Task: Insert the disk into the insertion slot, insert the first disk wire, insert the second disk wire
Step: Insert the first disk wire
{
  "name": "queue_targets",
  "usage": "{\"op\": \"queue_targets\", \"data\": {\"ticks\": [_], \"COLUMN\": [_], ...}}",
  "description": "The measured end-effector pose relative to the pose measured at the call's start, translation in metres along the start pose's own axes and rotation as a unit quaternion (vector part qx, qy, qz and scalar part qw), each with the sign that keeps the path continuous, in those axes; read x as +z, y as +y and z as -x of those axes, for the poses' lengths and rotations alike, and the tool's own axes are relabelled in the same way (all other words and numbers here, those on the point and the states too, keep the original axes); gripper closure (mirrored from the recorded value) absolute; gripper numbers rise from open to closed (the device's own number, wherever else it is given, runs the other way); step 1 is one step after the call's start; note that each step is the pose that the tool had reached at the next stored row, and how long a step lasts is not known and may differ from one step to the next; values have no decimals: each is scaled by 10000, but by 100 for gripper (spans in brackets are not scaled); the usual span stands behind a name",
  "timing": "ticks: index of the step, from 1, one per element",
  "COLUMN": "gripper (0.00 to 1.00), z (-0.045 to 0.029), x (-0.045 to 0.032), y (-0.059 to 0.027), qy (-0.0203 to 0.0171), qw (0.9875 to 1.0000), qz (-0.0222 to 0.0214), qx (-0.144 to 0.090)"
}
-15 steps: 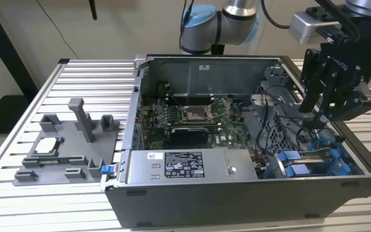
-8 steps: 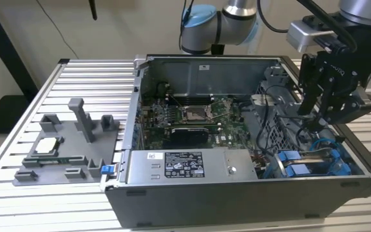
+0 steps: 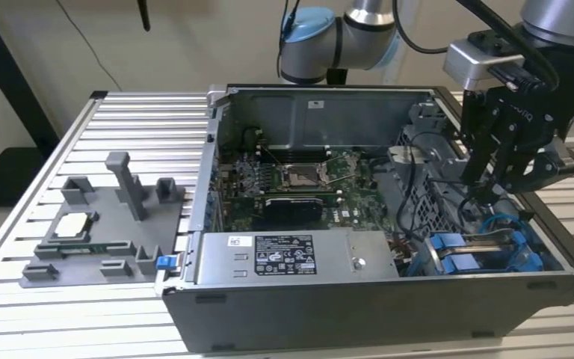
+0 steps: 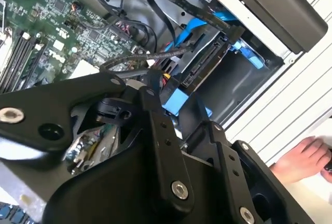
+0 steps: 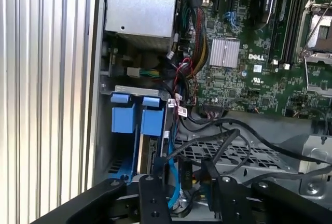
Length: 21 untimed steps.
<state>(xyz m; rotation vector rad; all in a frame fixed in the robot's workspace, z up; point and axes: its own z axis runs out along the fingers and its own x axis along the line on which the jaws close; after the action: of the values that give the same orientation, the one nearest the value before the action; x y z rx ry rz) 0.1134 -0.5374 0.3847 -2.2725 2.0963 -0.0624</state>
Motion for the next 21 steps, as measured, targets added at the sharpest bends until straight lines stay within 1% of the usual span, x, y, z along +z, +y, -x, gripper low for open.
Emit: {"op": "queue_targets", "data": {"ticks": [3,5,21], "gripper": [100,100,100], "z": [0,0,-2], "x": [5,5,1], "y": [1,1,1], "qy": [-2,-2,-1], "qw": [10000,10000,10000], "qz": [-16,-18,-17], "qx": [0,0,0]}}
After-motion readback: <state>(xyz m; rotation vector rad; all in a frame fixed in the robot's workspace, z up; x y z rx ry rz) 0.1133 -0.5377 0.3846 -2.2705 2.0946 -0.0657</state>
